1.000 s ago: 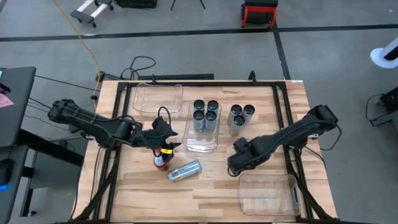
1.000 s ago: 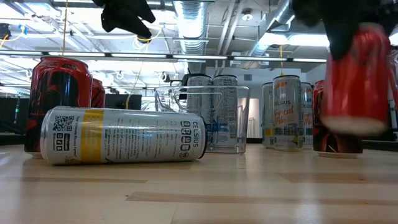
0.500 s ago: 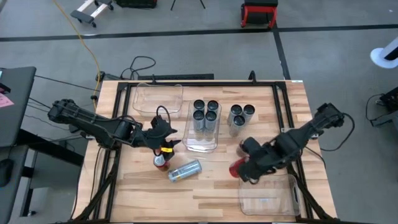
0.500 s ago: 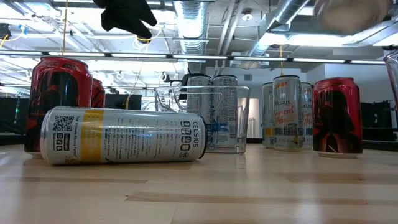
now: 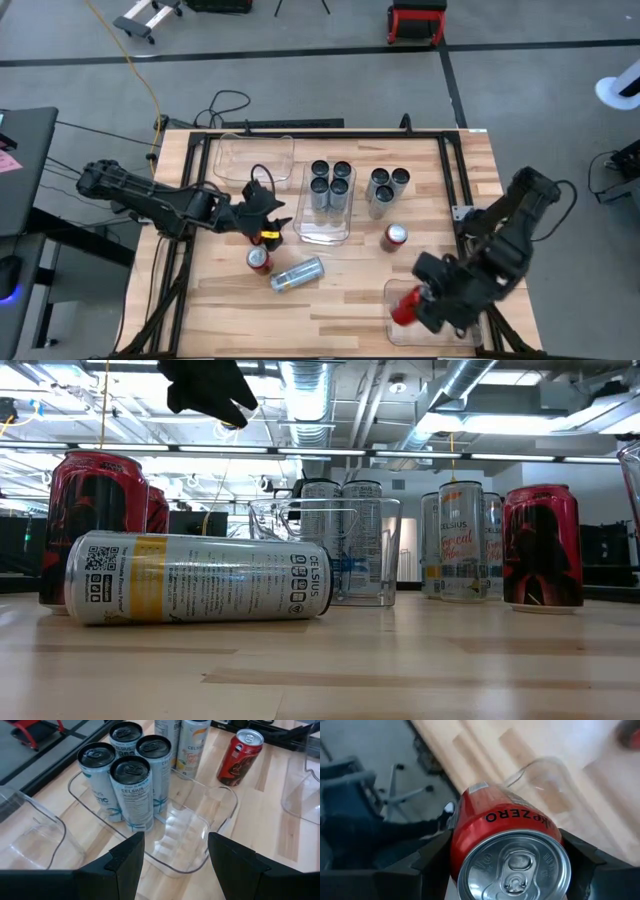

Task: Sort soda cans
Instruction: Put the red soda can into the bottom transparent bin

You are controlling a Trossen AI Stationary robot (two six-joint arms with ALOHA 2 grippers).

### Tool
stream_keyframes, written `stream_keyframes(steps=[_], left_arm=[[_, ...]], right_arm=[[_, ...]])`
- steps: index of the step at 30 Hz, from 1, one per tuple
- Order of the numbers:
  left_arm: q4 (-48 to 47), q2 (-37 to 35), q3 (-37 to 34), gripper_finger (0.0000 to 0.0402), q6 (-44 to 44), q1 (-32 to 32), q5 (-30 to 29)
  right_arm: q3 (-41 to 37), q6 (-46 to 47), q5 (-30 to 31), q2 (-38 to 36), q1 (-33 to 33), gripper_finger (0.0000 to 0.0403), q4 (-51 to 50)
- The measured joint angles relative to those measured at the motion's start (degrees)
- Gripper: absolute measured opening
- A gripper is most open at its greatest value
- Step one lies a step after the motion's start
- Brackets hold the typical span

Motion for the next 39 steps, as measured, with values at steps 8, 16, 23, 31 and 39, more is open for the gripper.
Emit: stream_keyframes(steps=[8,16,23,31,39], left_arm=[[0.0,0.0,0.0,0.0213,0.0,0.2,0.0],[0.0,0.0,0.0,0.0213,-0.1,0.2,0.0],[0.0,0.0,0.0,0.0213,-0.5,0.1,0.1],[0.0,0.0,0.0,0.0213,-1.3,0.1,0.1],[-0.1,0.0,0.0,0.0213,-2.0,0.1,1.3]], right_arm=[[-1.6,8.8,-0.4,0.2,5.0,0.0289,-3.5],[-2.2,11.5,-0.3,5.8,3.9,0.029,-9.5],[-2.2,8.0,-0.3,12.9,1.2,0.029,-9.4],[-2.2,0.6,-1.8,21.9,-1.7,0.0291,-9.8],[-2.1,-7.0,-1.4,26.6,-4.5,0.0296,-7.8]])
